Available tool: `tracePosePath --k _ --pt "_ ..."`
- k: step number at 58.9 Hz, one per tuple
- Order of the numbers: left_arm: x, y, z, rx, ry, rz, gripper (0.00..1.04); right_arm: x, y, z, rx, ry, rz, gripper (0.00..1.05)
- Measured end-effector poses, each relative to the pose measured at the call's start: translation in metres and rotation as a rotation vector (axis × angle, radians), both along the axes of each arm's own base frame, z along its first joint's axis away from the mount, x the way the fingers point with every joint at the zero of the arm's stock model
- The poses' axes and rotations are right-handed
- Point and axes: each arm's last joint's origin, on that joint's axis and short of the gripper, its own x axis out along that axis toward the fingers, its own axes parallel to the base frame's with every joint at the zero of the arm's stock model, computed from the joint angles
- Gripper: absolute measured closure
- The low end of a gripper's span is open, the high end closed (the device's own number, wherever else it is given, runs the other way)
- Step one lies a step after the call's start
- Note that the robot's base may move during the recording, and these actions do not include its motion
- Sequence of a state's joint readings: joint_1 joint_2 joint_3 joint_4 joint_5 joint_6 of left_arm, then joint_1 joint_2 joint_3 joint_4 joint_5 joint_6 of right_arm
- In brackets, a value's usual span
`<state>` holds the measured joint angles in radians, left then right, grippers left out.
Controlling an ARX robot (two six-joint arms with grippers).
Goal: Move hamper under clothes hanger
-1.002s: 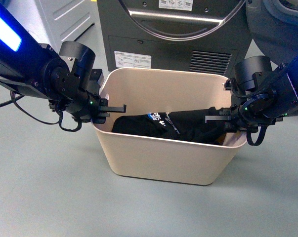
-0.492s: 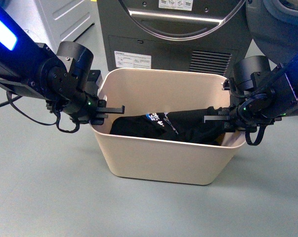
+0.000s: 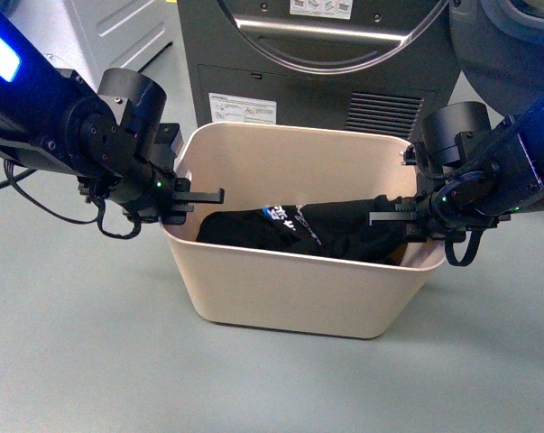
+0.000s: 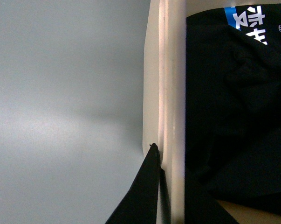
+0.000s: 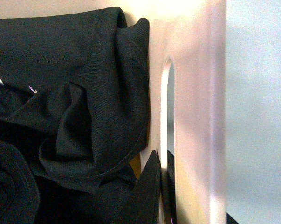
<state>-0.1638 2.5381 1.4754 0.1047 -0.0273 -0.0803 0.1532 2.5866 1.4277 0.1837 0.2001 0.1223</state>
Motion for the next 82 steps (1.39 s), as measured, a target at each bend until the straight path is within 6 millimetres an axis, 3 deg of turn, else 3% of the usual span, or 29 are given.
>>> tracePosePath --k 68,82 --pt "-0.001 0.002 0.002 0.029 -0.015 0.015 1.0 0.0 0.003 0.002 0.004 -0.026 0.012 0.99" --pt "0.001 0.017 0.001 0.042 -0.014 0.055 1.0 -0.002 0.02 0.004 0.017 -0.03 0.054 0.99"
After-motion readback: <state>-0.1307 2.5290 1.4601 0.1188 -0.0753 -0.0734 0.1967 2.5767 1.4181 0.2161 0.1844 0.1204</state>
